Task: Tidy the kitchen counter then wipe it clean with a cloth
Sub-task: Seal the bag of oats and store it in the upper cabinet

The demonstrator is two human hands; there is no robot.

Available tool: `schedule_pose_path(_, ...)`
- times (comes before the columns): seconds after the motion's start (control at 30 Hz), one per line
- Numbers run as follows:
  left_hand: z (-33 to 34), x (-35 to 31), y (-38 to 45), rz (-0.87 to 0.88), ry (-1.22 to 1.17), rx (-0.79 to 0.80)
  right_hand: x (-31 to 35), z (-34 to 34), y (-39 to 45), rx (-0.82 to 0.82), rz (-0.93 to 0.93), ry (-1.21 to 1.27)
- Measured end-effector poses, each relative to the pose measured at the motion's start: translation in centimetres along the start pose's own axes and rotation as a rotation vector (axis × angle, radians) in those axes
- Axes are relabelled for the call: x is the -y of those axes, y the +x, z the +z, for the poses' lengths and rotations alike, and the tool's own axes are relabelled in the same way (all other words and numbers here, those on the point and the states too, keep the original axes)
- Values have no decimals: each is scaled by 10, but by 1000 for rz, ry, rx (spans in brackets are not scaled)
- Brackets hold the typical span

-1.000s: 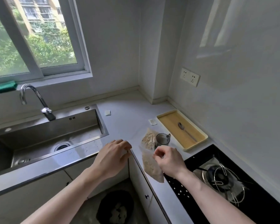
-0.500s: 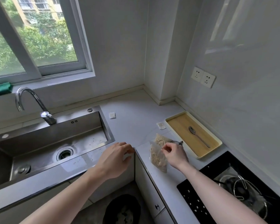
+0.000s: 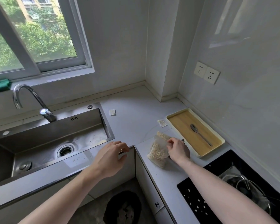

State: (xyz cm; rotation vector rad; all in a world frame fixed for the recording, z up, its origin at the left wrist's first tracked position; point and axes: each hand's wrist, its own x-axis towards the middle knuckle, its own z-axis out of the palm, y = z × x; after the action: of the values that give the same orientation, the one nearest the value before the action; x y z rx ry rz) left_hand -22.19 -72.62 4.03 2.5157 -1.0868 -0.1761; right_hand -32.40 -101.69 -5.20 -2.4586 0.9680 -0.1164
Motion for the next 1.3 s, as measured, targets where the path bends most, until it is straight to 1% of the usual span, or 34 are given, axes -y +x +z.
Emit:
schedule_pose_path(0.2, 4, -3, -3, -42, 5, -17, -8, -6, -2, 58, -60, -59)
schedule_pose_path(0.37, 6, -1, -10, -82, 2, -36, -14, -11, -5, 69, -58, -28)
schedule_pose_path(0.47, 4, 2, -15, -117, -20, -53, -5, -13, -15, -52, -133, 43)
schedule_pose_path(0.5, 2, 4, -17, -132, -33, -65, 3, -13, -21, -97, -187, 91)
schedule_pose_path(0.57, -1, 8, -25, -172, -53, -92, 26, -13, -34, -120, -310, 171)
schedule_pose_path(0.67, -3, 17, -42, -222, -69, -99, 60, -10, -54, -41, -449, 213)
schedule_pose_path(0.83, -12, 35, -80, -313, -98, -144, 104, -5, -81, 148, -555, 269)
schedule_pose_path(1.0, -34, 66, -138, -471, -141, -204, 164, 5, -107, 317, -672, 317)
schedule_pose_path(1.1, -48, 86, -172, -565, -150, -254, 195, 19, -119, 374, -736, 338)
schedule_pose_path(1.3, -81, 137, -234, -662, -152, -336, 259, 46, -145, 443, -811, 369)
